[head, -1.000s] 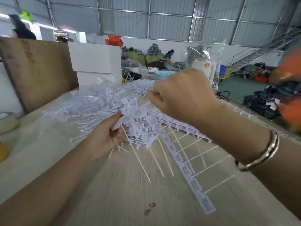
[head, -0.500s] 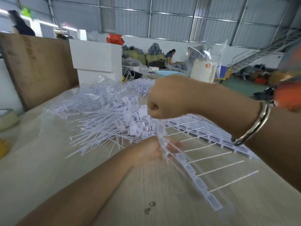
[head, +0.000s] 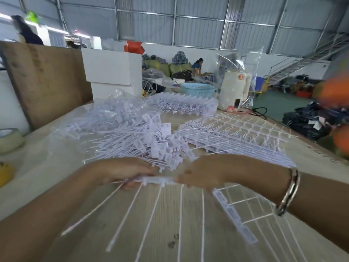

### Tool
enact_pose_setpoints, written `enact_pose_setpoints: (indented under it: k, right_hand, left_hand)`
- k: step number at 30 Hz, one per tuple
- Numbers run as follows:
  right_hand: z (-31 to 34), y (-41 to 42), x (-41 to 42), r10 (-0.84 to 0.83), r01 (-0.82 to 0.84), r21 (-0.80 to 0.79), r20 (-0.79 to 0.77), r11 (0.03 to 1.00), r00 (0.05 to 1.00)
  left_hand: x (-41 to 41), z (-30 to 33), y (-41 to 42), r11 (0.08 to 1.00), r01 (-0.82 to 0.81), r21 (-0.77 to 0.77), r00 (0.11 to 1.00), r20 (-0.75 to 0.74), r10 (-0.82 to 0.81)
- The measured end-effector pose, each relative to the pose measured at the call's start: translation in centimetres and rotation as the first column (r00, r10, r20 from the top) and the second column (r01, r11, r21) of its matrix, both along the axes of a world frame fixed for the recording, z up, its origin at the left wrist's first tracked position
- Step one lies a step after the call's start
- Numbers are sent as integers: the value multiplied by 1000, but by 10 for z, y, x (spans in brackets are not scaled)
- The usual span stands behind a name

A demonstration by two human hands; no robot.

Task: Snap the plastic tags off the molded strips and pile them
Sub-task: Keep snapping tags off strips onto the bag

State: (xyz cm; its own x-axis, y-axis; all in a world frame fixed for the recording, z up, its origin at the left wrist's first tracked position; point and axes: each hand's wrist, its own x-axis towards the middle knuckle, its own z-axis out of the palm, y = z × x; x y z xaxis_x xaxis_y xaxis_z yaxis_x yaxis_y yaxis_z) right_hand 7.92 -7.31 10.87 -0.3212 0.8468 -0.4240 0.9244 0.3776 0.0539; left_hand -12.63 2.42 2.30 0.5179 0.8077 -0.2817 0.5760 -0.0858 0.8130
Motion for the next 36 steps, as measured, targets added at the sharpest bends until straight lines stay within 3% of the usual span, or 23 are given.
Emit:
enact_pose_setpoints:
  k: [3, 7, 11, 14, 15, 18, 21, 25, 28, 36]
  right_hand:
    - [-28, 10, 12, -113, 111, -29, -87, 993, 990]
    - [-39, 27, 45, -177, 197, 148, -135, 969, 975]
    - [-38, 36, 57, -99, 40, 455, 105, 889, 989]
    - [-37, 35, 39, 25, -90, 644, 108, 760, 994]
    - [-37, 34, 31, 41, -82, 654, 77, 752, 996]
    - [-35, 28, 10, -75, 39, 503, 52, 863, 996]
    - [-34, 20, 0, -172, 122, 413, 86, 903, 981]
    - [-22, -6, -6, -193, 155, 564, 9, 811, 981]
    - [-6, -22, -13, -157, 112, 705, -1, 700, 988]
    - [-3, -4, -36, 7, 34, 809, -47, 587, 999]
  left_hand:
    - [-8, 13, -13, 990, 131, 59, 986, -115, -123]
    - [-4, 30, -37, 965, 245, 89, 968, -78, -239]
    - [12, 27, -41, 959, 193, 207, 981, -55, -186]
    - [11, 25, -38, 960, 130, 248, 991, 4, -135]
    - [10, 24, -38, 956, 101, 276, 994, 23, -111]
    - [3, 16, -40, 933, 61, 356, 994, 68, -91]
    - [-10, 16, -42, 946, 51, 321, 975, 189, -116]
    - [-23, 21, -39, 969, 43, 244, 950, 292, -116]
    - [-19, 21, -39, 972, 59, 229, 955, 272, -122]
    - [-21, 17, -37, 964, 32, 264, 969, 228, -94]
